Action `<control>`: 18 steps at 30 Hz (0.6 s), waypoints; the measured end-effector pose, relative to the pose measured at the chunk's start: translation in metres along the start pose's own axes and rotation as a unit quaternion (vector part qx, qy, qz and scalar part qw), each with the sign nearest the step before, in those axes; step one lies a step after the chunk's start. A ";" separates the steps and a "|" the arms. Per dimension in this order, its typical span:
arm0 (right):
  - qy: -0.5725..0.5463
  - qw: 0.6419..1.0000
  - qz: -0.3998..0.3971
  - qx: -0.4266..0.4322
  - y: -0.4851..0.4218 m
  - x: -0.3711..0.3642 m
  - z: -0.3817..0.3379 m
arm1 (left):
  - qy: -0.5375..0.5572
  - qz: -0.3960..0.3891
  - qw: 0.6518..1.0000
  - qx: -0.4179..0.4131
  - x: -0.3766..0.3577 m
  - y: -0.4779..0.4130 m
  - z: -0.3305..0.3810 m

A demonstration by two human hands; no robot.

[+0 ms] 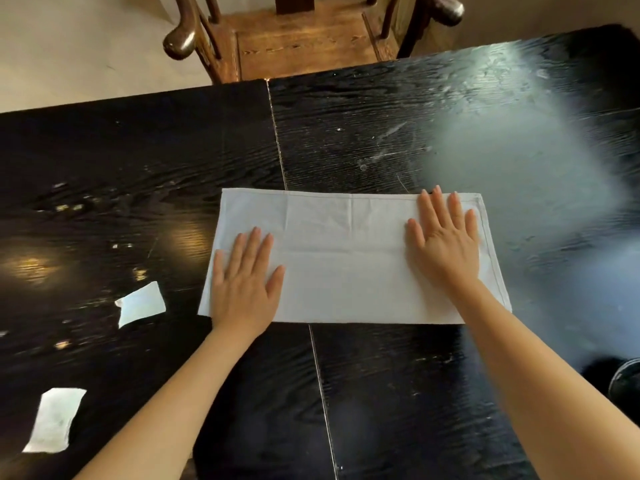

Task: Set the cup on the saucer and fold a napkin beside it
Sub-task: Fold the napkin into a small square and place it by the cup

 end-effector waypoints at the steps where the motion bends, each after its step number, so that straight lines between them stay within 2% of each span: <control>1: -0.001 1.000 -0.001 0.003 0.000 0.000 0.000 | -0.009 -0.003 1.000 0.005 -0.001 0.001 -0.009; 6: -0.031 0.998 0.004 -0.061 0.003 0.003 -0.010 | -0.025 -0.001 1.000 0.004 0.001 0.003 -0.010; 8: -0.055 0.998 0.026 0.015 0.022 -0.003 -0.074 | -0.020 -0.001 1.000 0.004 0.000 0.002 -0.009; 10: -0.089 0.986 -0.019 0.141 0.058 -0.031 -0.154 | 0.000 0.000 1.000 0.002 0.000 0.003 -0.010; 12: -0.083 0.974 -0.076 0.195 0.087 -0.061 -0.190 | 0.003 0.005 1.000 -0.002 -0.001 0.002 -0.010; 18: -0.024 0.983 -0.063 0.173 0.089 -0.054 -0.122 | -0.002 0.008 1.000 -0.009 -0.003 0.001 -0.010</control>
Point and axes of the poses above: each hand's wrist, its own y-axis away from the middle knuckle, its own x-axis out of the back of the hand, z = x × y, the point moved 10 cm from there along -y, towards the middle knuckle, and after that the axes turned 11 degrees about -y, right-handed, at the moved point
